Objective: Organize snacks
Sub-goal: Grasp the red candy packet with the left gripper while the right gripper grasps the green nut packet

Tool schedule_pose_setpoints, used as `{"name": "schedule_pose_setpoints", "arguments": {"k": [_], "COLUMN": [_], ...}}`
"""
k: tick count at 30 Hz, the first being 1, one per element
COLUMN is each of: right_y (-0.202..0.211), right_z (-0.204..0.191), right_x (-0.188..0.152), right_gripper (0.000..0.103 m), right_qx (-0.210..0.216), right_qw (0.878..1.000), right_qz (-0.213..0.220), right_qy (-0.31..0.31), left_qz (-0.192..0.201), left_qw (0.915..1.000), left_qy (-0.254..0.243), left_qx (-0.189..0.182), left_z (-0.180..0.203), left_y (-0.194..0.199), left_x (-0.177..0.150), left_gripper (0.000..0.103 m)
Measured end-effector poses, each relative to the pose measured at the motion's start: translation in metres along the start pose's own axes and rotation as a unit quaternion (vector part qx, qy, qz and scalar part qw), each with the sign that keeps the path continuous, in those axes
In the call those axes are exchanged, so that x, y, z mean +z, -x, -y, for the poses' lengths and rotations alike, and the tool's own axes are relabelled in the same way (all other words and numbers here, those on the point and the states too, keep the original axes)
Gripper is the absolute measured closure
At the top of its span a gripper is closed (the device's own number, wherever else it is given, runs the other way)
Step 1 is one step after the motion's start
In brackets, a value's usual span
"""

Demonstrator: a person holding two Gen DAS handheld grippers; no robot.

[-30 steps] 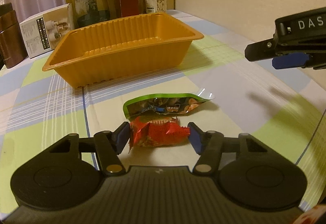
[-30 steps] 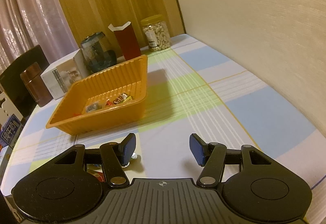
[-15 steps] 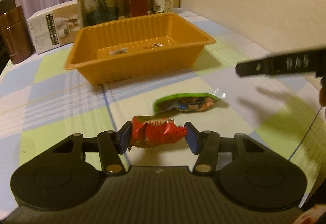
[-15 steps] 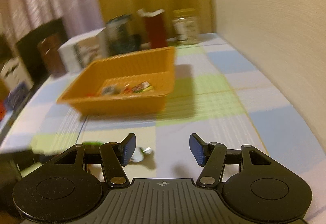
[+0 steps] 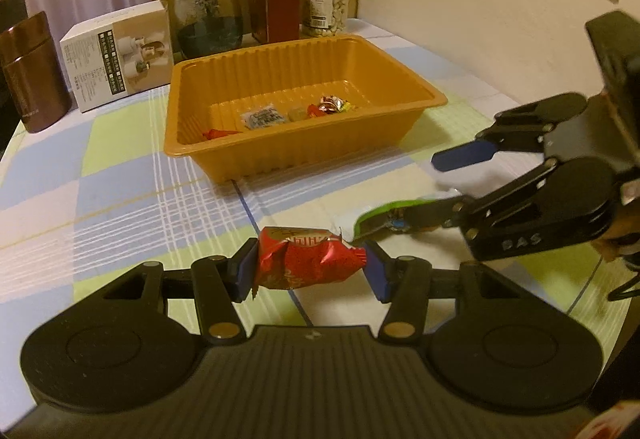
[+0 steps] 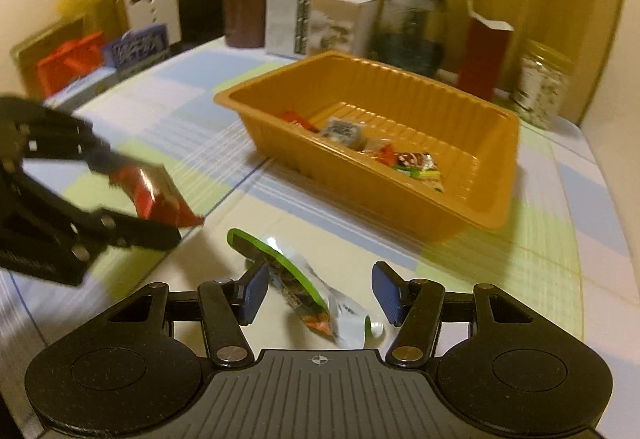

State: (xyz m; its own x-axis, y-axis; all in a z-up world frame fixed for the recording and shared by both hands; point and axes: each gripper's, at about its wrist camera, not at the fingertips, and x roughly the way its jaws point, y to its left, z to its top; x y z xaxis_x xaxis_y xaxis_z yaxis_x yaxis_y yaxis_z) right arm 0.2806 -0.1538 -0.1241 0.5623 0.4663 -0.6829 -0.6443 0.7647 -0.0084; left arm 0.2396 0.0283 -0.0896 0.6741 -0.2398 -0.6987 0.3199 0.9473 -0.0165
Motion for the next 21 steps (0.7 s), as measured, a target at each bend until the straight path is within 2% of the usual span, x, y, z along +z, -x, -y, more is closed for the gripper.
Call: {"name": "schedule_pose_setpoints", "arguments": {"k": [5,9,11,14,16,21], "right_y": [-0.021,-0.033,-0.031,-0.03,-0.027,-0.017], "right_z": [0.002,0.011,0.011,0.007,0.004,0.003], "right_x": [0.002,0.003,0.003,0.002,-0.001,-0.007], "right_gripper": [0.045,0.045,0.056,0.064,0.065,0.066], "right_qx": [0.015,0.029,0.033,0.029,0.025,0.046], "right_qw": [0.999,0.999,0.998,0.998,0.998,0.995], "right_qz": [-0.024,-0.043,-0.048,-0.059,-0.064,-0.072], "right_qy": [0.021,-0.003,-0.01,-0.008,-0.007,-0.051], "left_qz": [-0.001,0.0,0.001,0.0,-0.001,-0.002], "left_qw": [0.9993,0.9991,0.9989,0.9986,0.9985,0.9985], "left_qy": [0.034,0.04,0.043,0.049,0.051,0.049], "left_qx": [-0.013,-0.017,-0.018,-0.02,-0.022,-0.023], "left_z": [-0.01,-0.011,-0.011,-0.011,-0.01,-0.006], "left_y": [-0.004,-0.005,-0.006,-0.007,-0.007,-0.007], "left_x": [0.001,0.003,0.003,0.003,0.003,0.001], "left_gripper": [0.051,0.051,0.051,0.051,0.051,0.051]}}
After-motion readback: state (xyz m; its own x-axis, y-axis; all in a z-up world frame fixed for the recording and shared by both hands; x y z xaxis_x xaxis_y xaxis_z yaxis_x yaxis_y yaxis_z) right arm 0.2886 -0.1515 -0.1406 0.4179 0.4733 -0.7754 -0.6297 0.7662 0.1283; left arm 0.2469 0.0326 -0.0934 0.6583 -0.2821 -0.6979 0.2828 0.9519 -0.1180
